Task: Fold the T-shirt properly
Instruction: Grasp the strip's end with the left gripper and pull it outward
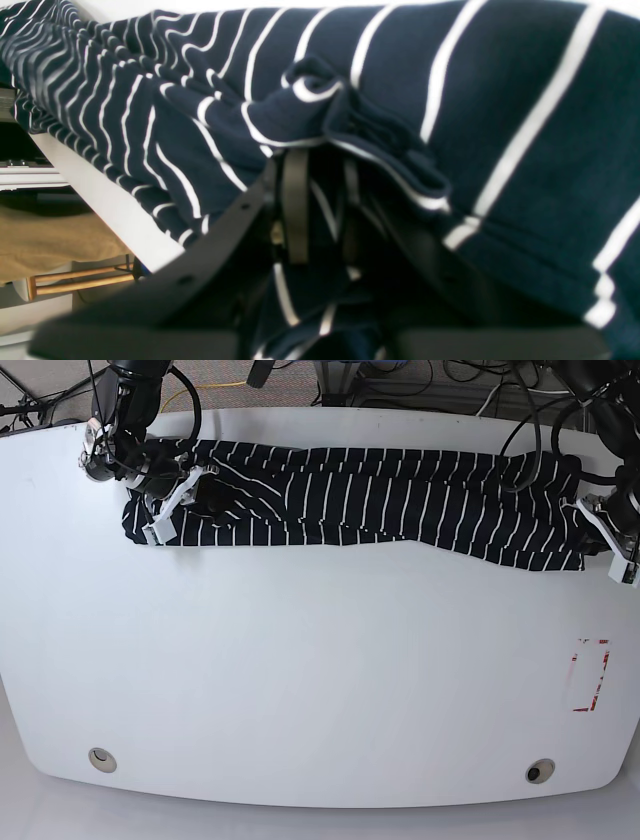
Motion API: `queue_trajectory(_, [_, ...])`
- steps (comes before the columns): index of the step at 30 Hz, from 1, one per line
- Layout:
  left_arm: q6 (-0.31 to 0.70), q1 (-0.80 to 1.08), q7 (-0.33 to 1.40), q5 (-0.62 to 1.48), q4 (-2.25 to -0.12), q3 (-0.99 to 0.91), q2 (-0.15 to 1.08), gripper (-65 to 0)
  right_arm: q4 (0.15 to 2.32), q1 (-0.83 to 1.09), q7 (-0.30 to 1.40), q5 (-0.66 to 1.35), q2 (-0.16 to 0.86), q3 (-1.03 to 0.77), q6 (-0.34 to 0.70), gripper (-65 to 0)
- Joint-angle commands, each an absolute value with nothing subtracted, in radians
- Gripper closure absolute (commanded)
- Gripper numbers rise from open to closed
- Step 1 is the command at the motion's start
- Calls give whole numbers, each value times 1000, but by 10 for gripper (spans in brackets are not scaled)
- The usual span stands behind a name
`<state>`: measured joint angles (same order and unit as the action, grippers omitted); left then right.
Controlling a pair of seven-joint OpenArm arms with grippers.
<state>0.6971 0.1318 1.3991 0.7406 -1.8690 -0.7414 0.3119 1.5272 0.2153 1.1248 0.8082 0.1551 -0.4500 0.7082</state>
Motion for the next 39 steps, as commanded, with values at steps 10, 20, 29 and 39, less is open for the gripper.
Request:
queue_trajectory(10, [698,312,1396,911,-1882,-825,380,-53,1526,216,1155,740,163,-450,698,-87])
queue_trajectory(20, [698,377,1396,909,-1845,-860,406,-78,1526,216,1155,740,162,-450,698,-87])
queue_trajectory(29, [698,325,1396,914,-1839,-926,406,-451,1526,217,1155,740,162,-450,698,-87])
queue_trajectory(39, [698,248,1396,806,-1735,-938,406,-499,1526,222,1155,743,162,-450,698,-87])
